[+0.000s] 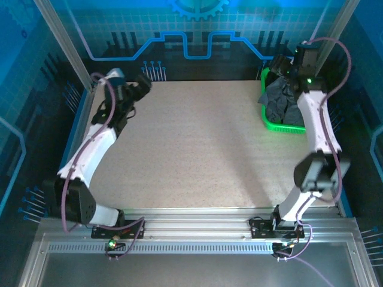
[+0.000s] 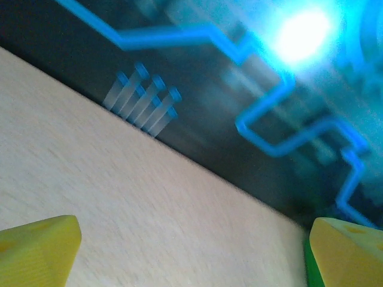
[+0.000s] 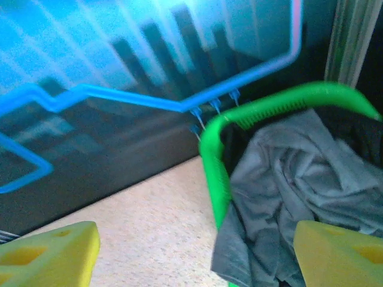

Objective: Fold and stack the t-shirts

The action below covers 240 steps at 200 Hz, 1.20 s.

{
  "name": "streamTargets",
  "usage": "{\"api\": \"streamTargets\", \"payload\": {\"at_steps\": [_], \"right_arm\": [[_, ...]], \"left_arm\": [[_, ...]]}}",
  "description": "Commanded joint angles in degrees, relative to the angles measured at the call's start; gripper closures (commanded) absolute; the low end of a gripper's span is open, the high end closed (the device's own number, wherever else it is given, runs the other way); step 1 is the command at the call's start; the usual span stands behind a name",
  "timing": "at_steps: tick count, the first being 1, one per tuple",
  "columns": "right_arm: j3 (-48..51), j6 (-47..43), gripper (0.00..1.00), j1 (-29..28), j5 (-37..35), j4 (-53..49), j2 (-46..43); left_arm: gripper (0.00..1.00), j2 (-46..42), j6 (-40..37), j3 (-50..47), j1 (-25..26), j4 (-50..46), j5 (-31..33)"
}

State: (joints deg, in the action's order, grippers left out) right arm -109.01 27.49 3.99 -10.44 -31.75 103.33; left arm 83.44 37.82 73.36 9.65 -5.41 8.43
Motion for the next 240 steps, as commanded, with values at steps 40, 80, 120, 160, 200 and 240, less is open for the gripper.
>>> {"api": "streamTargets", "payload": {"at_steps": [40, 80, 120, 160, 200, 240], "right_arm": [[-16.81, 6.21, 0.16, 5.48, 8.65, -22.40, 26.80], [-20.55, 8.82, 0.28, 6.05, 13.19, -22.77, 37.51], [-16.63, 11.98, 0.84, 7.32, 13.02, -17.42, 35.56], [-5.31, 10.19, 1.00, 6.08, 6.05, -7.10, 20.56], [2.91, 9.33, 1.00, 2.00, -1.68, -1.41, 3.58], [0.40, 6.41, 1.00, -4.66, -7.99, 2.22, -8.59]], "left_arm": [[0.12, 5.89, 3.86, 6.21, 16.20, -10.06, -13.82], [0.24, 4.86, 6.64, 3.86, 18.16, -8.19, -19.07], [0.30, 0.85, 6.08, 1.18, 18.21, -8.41, -17.81], [0.35, -0.08, 6.49, -0.14, 18.19, -8.52, -18.00], [0.36, 0.73, 6.37, -0.35, 18.17, -8.13, -17.43], [0.36, 2.04, 5.06, 1.70, 18.21, -9.96, -16.46]]}}
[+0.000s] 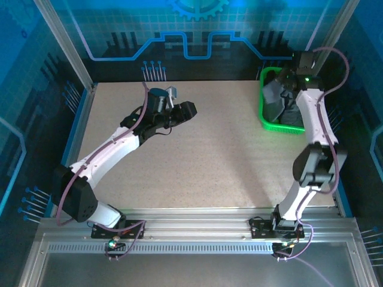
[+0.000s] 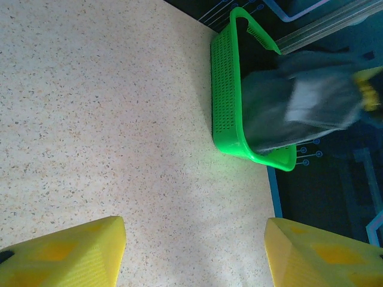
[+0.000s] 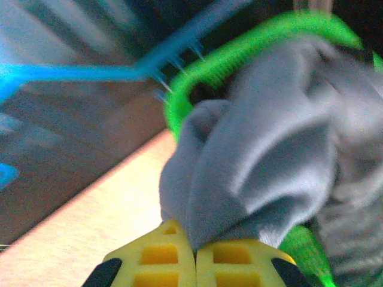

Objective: Fold and stack the t-shirts

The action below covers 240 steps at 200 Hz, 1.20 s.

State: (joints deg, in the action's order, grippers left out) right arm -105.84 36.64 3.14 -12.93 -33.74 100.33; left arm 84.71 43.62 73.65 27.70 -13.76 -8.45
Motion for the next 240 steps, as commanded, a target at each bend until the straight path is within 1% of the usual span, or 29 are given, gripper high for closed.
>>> {"api": "streamTargets", "payload": {"at_steps": [1, 13, 33, 55, 75, 90, 104, 108, 121, 130, 135, 145, 151, 171, 184, 193, 209, 219, 230, 240], "right_arm": [[-3.09, -2.95, 1.00, -4.05, -5.65, 4.20, -5.72], [-7.18, -6.12, 1.00, -7.51, -8.07, 3.65, -6.86], [-12.87, -10.71, 1.00, -15.01, -11.20, 3.19, -7.99], [-16.61, -14.68, 1.00, -24.92, -14.51, 3.90, -7.93], [-19.39, -17.92, 1.00, -34.56, -16.86, 4.24, -5.46], [-20.66, -16.12, 1.00, -40.07, -17.46, 1.43, -1.79], [-20.98, -11.46, 1.00, -42.58, -12.47, -2.48, 2.61], [-20.98, -10.91, 0.93, -43.31, -10.43, -3.15, 3.96], [-21.96, -11.24, 0.62, -45.75, -4.34, -5.63, 8.43], [-23.94, -12.13, 0.48, -47.20, -1.58, -8.82, 11.56], [-25.11, -12.84, 0.43, -47.62, -0.20, -10.64, 13.26], [-25.80, -12.60, 0.34, -47.86, 0.14, -13.59, 14.91], [-24.47, -12.10, 0.31, -47.22, 0.90, -14.03, 14.92], [-12.65, -10.08, 0.32, -43.30, 6.47, -9.03, 10.75], [-4.58, -7.56, 0.33, -39.76, 9.56, -6.46, 8.36], [-0.17, -5.59, 0.34, -37.36, 11.11, -6.53, 7.99], [7.14, -3.42, 0.35, -33.73, 13.99, -6.32, 8.53], [10.72, -2.68, 0.35, -32.26, 15.43, -5.90, 9.70], [12.20, -2.16, 0.35, -31.19, 18.51, -6.24, 12.81], [11.89, -1.93, 0.35, -30.83, 19.45, -7.00, 15.53]], "left_arm": [[0.37, 0.75, -0.82, 1.46, 0.16, -1.75, 0.56], [0.36, 0.62, -1.53, 1.91, 0.15, -2.95, 2.17], [0.36, -0.28, -3.01, 2.70, 0.07, -4.99, 5.71], [0.36, -2.01, -4.44, 4.10, -0.25, -9.60, 12.66], [0.35, -4.82, -4.79, 4.64, -1.05, -13.67, 19.76], [0.31, -7.78, -4.03, 4.73, -1.63, -17.64, 27.70], [0.30, -10.53, -3.19, 4.95, -2.60, -21.72, 33.82], [0.30, -11.35, -3.13, 5.01, -2.73, -22.68, 35.45], [0.29, -14.06, -3.32, 4.71, -3.51, -25.47, 39.74], [0.28, -15.93, -3.44, 4.18, -4.01, -27.06, 41.69], [0.28, -16.97, -3.53, 3.67, -4.37, -27.70, 42.22], [0.28, -18.98, -3.54, 2.57, -5.05, -29.02, 42.61], [0.28, -19.88, -3.46, 1.75, -5.33, -29.81, 42.52], [0.29, -22.23, -2.22, -1.51, -6.06, -31.86, 40.73], [0.29, -22.83, -1.33, -4.00, -6.13, -32.28, 38.31], [0.30, -22.84, -0.70, -5.56, -6.17, -32.30, 36.25], [0.31, -22.02, 0.62, -8.19, -6.54, -31.92, 32.91], [0.32, -20.83, 1.62, -9.57, -7.60, -31.42, 29.60], [0.33, -19.15, 3.06, -10.59, -9.10, -30.95, 25.87], [0.35, -17.61, 4.11, -11.23, -10.38, -30.11, 22.84]]}}
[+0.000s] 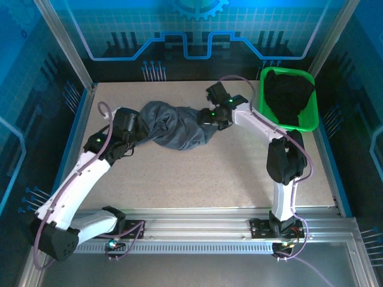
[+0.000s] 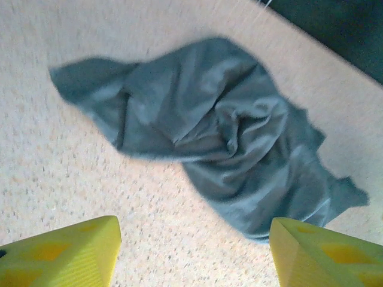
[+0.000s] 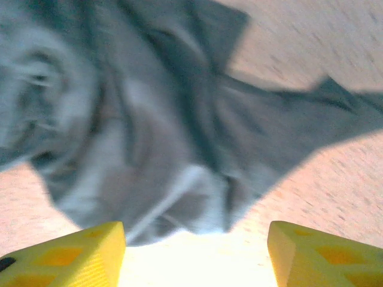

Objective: Fold and stack the t-shirts

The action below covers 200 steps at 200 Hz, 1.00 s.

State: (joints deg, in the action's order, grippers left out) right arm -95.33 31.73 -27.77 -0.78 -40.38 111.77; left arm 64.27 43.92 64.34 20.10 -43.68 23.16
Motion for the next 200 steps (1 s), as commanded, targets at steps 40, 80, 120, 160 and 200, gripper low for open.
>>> {"api": "streamTargets", "payload": {"at_steps": [40, 80, 120, 160, 200], "right_arm": [[-3.72, 4.34, 0.36, -0.66, 9.13, 1.53, 13.07], [-14.63, 4.53, 0.74, -1.15, 9.06, -3.84, 21.21], [-6.98, 2.91, 1.00, -0.76, -4.26, -1.47, 3.77], [-6.07, -5.29, 1.00, -0.50, -6.57, -2.04, -10.20], [2.06, -4.02, 1.00, -0.18, -6.27, -5.41, -16.19]], "left_arm": [[0.40, 8.41, 6.36, -2.11, -5.79, 2.89, -16.26], [0.44, 11.07, 8.32, -2.38, -6.47, 5.38, -19.01], [0.47, 12.31, 7.43, -1.63, -6.47, 6.58, -20.88], [0.39, 17.81, 4.03, 2.88, -6.56, 11.20, -23.52], [0.31, 33.49, -0.60, 17.78, -5.64, 11.17, -25.09]]}}
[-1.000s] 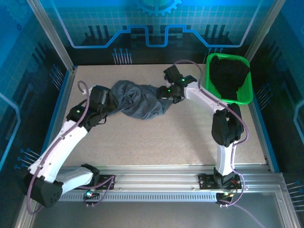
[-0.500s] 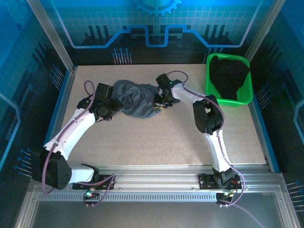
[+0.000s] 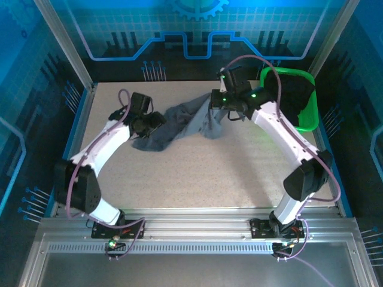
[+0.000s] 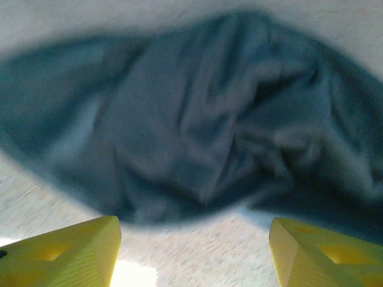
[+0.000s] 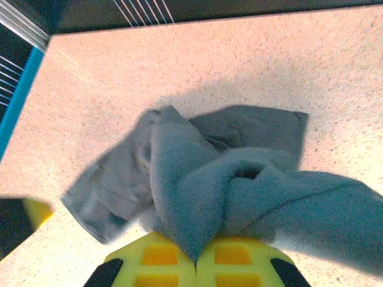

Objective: Fold and stack the t-shirts

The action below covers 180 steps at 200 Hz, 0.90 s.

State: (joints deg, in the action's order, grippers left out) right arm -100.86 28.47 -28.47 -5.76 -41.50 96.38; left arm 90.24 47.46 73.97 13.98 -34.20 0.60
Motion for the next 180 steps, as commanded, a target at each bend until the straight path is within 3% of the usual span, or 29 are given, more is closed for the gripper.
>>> {"api": "streamTargets", "payload": {"at_steps": [1, 67, 134, 154, 176, 180], "right_arm": [[7.99, -0.68, 1.00, 0.52, -1.28, -4.17, -1.00], [26.72, 1.94, 1.00, 2.35, -1.13, -5.39, -9.85], [38.24, 3.35, 1.00, 3.97, -0.76, -6.52, -14.67], [40.15, 3.57, 1.00, 4.04, -0.57, -6.69, -15.48], [42.36, 3.28, 1.00, 4.04, 1.14, -6.03, -16.28], [42.74, 3.11, 1.00, 4.04, 1.79, -5.84, -16.31]], "left_arm": [[0.30, 7.91, -4.31, 8.44, 0.55, 1.64, -2.53], [0.26, 29.14, -11.97, 26.08, 9.99, -0.15, -3.59], [0.29, 37.89, -9.93, 33.78, 13.85, 1.50, -2.48], [0.47, 40.20, -8.75, 34.38, 14.48, -0.18, -0.81], [0.97, 39.94, -8.79, 31.99, 14.50, -2.05, 3.31], [1.00, 39.39, -8.79, 31.02, 14.43, -1.91, 3.83]]}}
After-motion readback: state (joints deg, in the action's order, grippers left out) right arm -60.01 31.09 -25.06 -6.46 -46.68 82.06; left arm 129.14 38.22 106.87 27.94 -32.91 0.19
